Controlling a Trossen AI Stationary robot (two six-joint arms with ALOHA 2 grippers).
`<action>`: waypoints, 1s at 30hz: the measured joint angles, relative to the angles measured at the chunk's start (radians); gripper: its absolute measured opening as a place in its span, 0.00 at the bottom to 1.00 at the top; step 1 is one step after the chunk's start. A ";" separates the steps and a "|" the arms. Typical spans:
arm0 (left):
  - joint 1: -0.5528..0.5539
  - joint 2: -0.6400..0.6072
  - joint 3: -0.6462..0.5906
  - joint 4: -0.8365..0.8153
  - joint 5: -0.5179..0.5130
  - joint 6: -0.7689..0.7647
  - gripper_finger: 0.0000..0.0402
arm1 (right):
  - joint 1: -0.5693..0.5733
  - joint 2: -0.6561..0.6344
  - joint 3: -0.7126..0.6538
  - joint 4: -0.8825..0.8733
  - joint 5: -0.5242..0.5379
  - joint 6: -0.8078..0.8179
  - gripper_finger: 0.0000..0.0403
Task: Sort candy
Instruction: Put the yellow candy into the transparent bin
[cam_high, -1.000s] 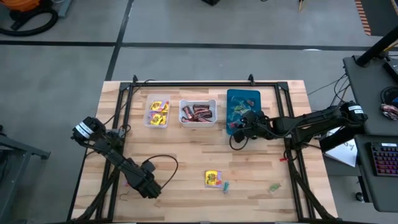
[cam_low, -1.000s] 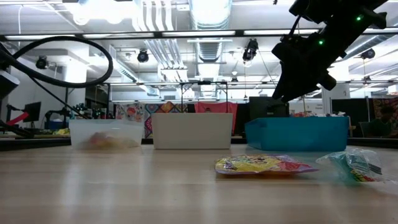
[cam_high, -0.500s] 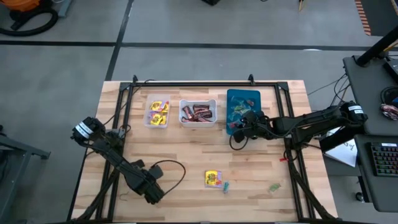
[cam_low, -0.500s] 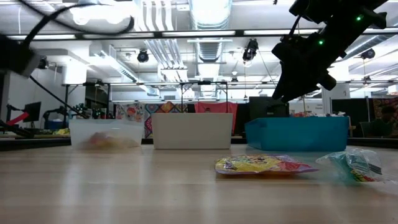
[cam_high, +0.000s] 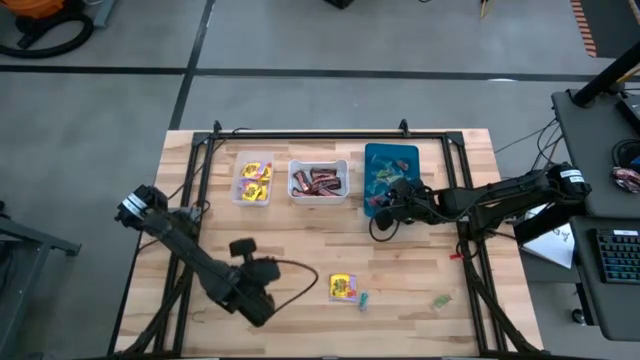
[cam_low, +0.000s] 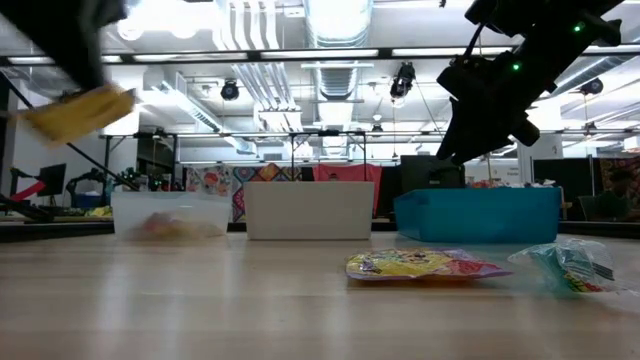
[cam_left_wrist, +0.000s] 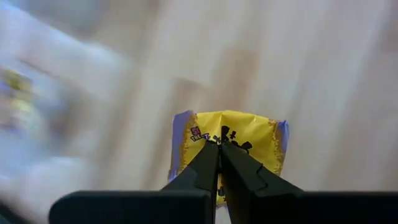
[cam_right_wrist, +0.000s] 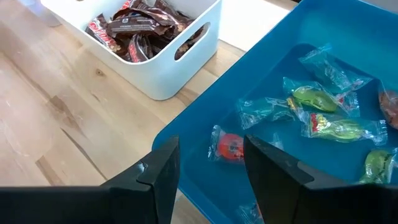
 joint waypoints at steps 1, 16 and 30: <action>0.015 -0.001 0.019 -0.028 -0.031 0.019 0.00 | 0.000 0.000 0.000 0.000 0.000 0.000 0.42; 0.446 -0.172 -0.103 -0.009 -0.118 0.613 0.00 | 0.000 0.000 0.000 0.004 -0.025 0.000 0.42; 1.113 -0.406 -0.389 0.390 0.130 1.172 0.00 | 0.015 0.000 0.000 0.010 -0.029 0.039 0.42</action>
